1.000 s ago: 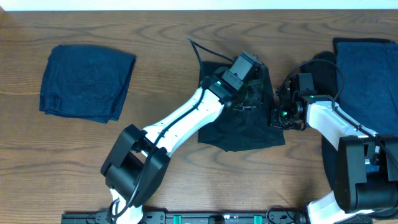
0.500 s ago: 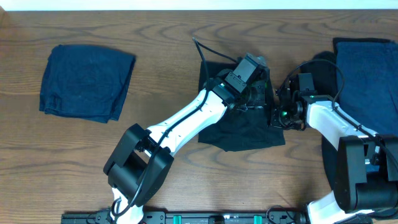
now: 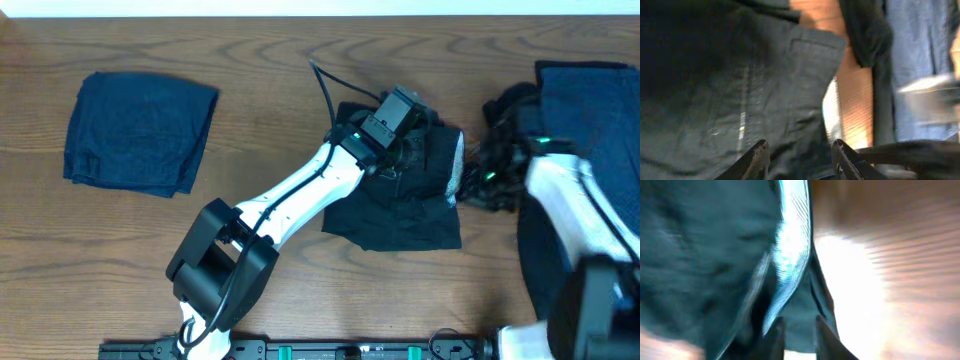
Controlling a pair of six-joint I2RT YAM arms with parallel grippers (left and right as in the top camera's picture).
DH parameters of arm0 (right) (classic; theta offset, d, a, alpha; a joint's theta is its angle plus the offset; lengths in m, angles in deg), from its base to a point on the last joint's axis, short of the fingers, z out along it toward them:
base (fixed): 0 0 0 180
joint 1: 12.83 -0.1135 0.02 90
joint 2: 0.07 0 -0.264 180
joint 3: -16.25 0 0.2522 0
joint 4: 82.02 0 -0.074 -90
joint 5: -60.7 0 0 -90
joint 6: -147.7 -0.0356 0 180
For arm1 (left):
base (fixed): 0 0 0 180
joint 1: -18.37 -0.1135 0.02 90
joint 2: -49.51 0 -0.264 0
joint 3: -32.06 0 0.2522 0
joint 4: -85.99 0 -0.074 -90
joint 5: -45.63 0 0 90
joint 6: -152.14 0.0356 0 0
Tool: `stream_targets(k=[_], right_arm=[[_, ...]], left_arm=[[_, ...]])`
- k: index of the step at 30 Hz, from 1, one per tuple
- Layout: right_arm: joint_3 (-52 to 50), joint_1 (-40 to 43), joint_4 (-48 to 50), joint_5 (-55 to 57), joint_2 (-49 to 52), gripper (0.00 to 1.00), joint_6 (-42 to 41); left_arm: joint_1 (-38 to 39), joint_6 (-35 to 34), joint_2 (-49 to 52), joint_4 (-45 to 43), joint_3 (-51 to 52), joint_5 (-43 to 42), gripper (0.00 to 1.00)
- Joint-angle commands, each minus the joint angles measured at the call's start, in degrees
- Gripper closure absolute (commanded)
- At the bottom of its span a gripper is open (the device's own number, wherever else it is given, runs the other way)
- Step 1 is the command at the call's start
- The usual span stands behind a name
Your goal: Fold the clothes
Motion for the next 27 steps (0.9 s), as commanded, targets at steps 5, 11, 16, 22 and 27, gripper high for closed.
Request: stream_targets(k=[5,11,16,22,27], right_arm=[[5.8,0.7,-3.1,1.9,-13.7,0.72,-0.4],[5.3,0.6,0.2,-0.2,-12.5,0.99,0.7],[5.0,0.6,7.9,-8.6,-7.0,0.99,7.7],[5.0,0.6,17.8,-9.9,1.3,0.99,9.1],[5.0,0.6,24.1,-15.1,8.3,0.99,11.3]], left_arm=[[-0.8,2.0,0.3,6.6,-1.3,-0.3,0.67],[3.3,4.2,0.3,11.3,-1.0,-0.3,0.77],[7.2,6.1,0.3,11.1,-0.1,0.5,0.78],[8.6,5.8,1.7,10.3,1.0,2.9,0.77],[8.7,5.4,3.4,10.3,1.1,2.0,0.77]])
